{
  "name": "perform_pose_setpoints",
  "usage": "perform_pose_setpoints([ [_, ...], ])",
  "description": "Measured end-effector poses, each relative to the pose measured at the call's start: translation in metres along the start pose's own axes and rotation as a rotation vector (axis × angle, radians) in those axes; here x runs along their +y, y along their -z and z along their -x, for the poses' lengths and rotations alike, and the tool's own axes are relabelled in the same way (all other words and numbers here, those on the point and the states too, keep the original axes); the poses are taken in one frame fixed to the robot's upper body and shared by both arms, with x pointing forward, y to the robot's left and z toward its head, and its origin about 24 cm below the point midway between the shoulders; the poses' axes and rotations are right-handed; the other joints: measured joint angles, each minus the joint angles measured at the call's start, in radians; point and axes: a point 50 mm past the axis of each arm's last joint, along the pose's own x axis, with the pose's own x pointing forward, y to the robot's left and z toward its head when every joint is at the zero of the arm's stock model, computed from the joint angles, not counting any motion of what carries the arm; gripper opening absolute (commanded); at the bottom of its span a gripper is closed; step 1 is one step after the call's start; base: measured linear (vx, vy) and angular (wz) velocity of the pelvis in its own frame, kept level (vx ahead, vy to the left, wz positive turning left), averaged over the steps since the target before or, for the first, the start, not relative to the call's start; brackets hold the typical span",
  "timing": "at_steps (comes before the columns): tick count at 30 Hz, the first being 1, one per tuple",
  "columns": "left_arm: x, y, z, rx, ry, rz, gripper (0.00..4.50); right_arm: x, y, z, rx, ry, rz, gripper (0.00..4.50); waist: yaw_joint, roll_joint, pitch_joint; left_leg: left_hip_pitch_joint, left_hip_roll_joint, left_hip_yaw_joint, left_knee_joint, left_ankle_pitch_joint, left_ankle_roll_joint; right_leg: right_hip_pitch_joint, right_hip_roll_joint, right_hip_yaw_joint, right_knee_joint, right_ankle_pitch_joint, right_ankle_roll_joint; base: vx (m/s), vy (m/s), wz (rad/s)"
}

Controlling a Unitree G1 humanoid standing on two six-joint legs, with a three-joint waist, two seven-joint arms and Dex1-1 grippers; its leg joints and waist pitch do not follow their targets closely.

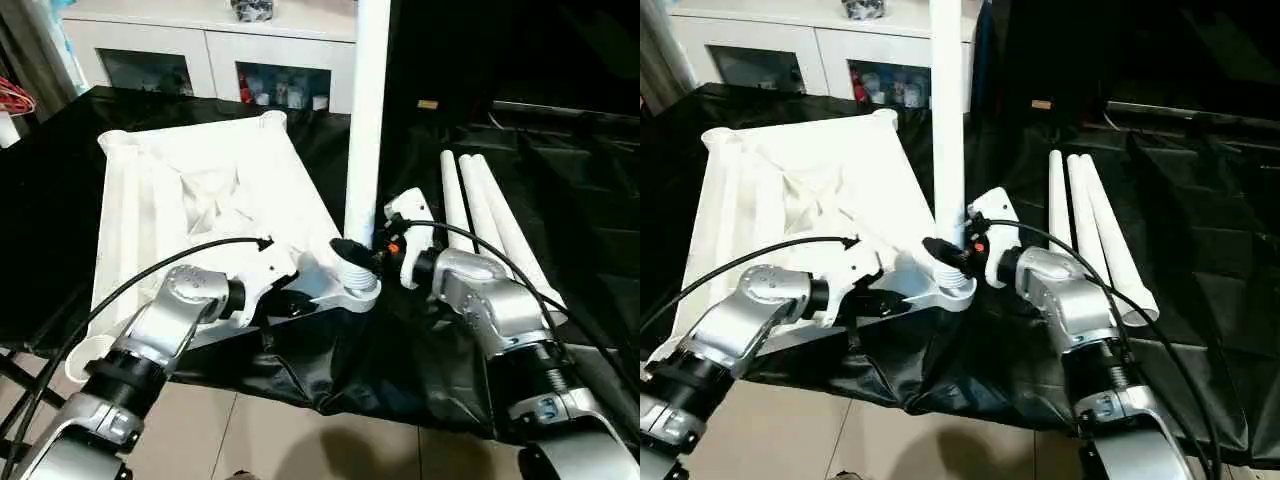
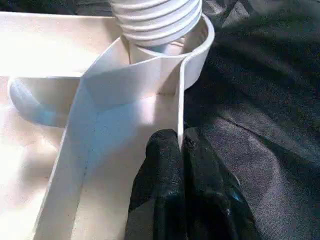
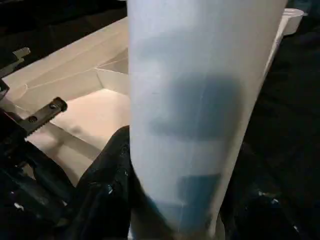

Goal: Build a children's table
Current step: Insert table leg to table base

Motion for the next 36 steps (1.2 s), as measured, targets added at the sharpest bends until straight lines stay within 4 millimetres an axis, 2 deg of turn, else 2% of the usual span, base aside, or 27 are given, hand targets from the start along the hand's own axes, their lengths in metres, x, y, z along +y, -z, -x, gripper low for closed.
perform_pose_setpoints([
  [8,0.001,0.001,0.001,-0.001,-0.004,0.003,0.0,0.002,0.008,0.006,0.018,-0.01,-0.037,1.88,-0.002,0.001,0.0,0.0,0.0,0.0,0.0,0.0,0.0,0.0,0.0,0.0,0.0,0.0,0.0,0.0,0.0,0.0],
  [18,0.002,0.0,0.0,-0.004,0.006,0.008,0.0,0.001,0.009,0.005,0.011,-0.002,-0.046,1.88,-0.002,0.001,0.0,0.0,0.0,0.0,0.0,0.0,0.0,0.0,0.0,0.0,0.0,0.0,0.0,0.0,0.0,0.0],
  [26,0.002,0.001,0.0,-0.006,0.006,0.015,0.0,-0.004,0.016,0.004,-0.039,0.028,-0.145,1.88,-0.002,0.003,0.0,0.0,0.0,0.0,0.0,0.0,0.0,0.0,0.0,0.0,0.0,0.0,0.0,0.0,0.0,0.0],
  [36,0.002,0.0,-0.006,-0.014,-0.002,0.032,0.0,-0.009,0.033,0.014,-0.16,0.073,-0.289,1.88,0.002,0.006,-0.002,0.002,0.0,0.0,0.0,0.0,0.0,0.002,0.0,0.0,0.0,0.001,-0.001,0.0,0.0,0.0],
])
